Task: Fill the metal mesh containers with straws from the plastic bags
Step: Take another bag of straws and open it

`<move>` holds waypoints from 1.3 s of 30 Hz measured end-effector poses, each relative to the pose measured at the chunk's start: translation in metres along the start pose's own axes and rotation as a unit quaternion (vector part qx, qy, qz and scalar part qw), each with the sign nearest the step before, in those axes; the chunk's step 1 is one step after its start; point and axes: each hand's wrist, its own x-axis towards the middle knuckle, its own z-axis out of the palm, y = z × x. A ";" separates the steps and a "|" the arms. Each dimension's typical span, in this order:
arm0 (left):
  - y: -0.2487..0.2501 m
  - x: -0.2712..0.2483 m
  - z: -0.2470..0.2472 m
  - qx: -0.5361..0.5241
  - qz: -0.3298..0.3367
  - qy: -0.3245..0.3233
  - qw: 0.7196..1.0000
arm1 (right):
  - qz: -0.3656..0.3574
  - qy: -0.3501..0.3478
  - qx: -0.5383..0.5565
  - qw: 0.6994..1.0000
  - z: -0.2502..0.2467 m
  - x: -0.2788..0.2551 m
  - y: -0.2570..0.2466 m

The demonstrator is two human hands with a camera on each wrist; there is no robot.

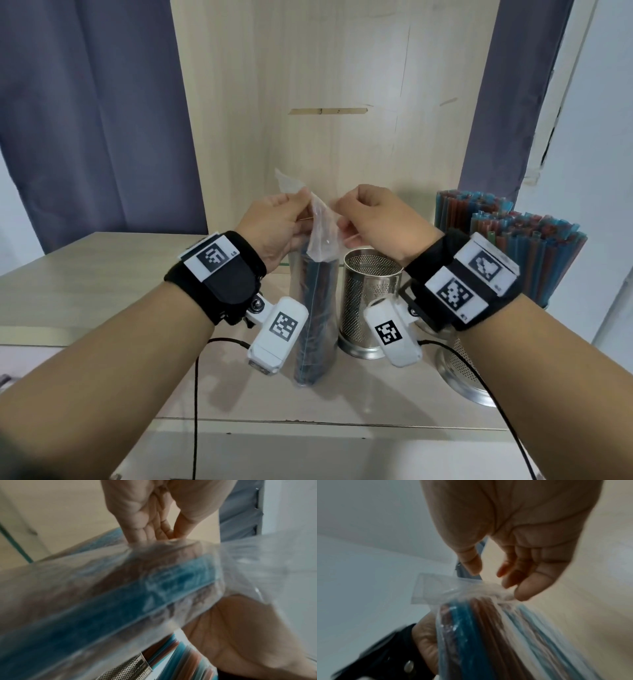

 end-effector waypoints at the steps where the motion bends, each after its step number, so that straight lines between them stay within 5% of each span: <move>1: 0.002 -0.001 0.001 0.007 0.009 0.001 1.000 | -0.007 -0.007 -0.067 0.998 -0.002 -0.005 -0.003; 3: 0.005 -0.003 0.004 0.006 0.011 -0.003 1.000 | -0.007 -0.033 -0.136 0.990 -0.004 -0.012 -0.007; 6: 0.006 -0.006 0.005 0.007 0.013 -0.011 1.000 | 0.006 -0.035 -0.053 0.998 -0.003 -0.010 0.000; 9: 0.005 -0.012 -0.001 0.180 0.048 0.024 0.982 | -0.002 0.023 0.087 0.996 -0.001 -0.007 0.011; 12: 0.003 -0.021 -0.005 0.309 0.053 0.012 0.950 | -0.019 0.077 0.100 0.992 0.002 -0.005 0.021; 19: 0.008 -0.026 -0.003 0.303 0.021 0.006 0.953 | -0.031 0.087 0.192 0.977 0.010 -0.010 0.025; 24: 0.004 -0.031 0.000 0.199 -0.014 -0.029 0.979 | -0.059 0.105 0.050 0.991 0.009 -0.011 0.021; 32: -0.008 -0.035 0.007 0.220 0.080 -0.024 0.972 | -0.048 0.118 -0.088 0.988 0.001 -0.007 0.013; 39: -0.006 -0.029 0.005 0.137 0.007 0.044 0.990 | 0.038 0.101 0.233 0.967 0.014 -0.008 0.020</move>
